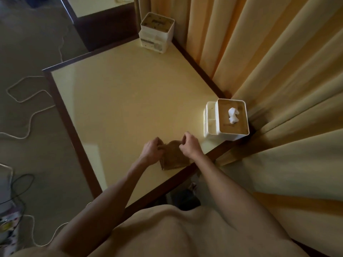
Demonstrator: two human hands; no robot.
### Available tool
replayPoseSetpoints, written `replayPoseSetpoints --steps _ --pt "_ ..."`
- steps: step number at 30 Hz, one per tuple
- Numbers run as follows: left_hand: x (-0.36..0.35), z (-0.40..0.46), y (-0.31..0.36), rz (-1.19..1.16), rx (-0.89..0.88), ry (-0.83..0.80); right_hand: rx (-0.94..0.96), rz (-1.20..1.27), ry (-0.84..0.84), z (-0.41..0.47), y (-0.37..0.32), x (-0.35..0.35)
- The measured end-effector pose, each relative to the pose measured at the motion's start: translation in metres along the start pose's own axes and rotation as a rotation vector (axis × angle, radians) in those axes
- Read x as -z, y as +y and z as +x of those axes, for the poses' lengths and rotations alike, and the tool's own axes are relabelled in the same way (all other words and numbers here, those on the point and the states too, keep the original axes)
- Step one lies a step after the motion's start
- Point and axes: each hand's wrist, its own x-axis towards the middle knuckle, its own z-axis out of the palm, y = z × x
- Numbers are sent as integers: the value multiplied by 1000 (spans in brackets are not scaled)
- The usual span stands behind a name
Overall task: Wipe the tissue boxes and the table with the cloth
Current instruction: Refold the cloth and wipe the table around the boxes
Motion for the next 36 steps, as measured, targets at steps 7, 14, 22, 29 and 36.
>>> replayPoseSetpoints --steps 7,14,22,29,36 --pt "11 -3 2 -55 -84 -79 72 217 88 -28 3 9" --pt "20 -8 6 135 -224 -135 127 160 103 -70 -8 12" --pt "36 -39 0 132 -326 -112 165 187 275 -121 -25 20" --pt "85 -97 -2 63 -353 -67 199 159 408 -180 -48 20" --pt "128 -170 -28 115 -391 -18 189 134 490 -255 -86 3"
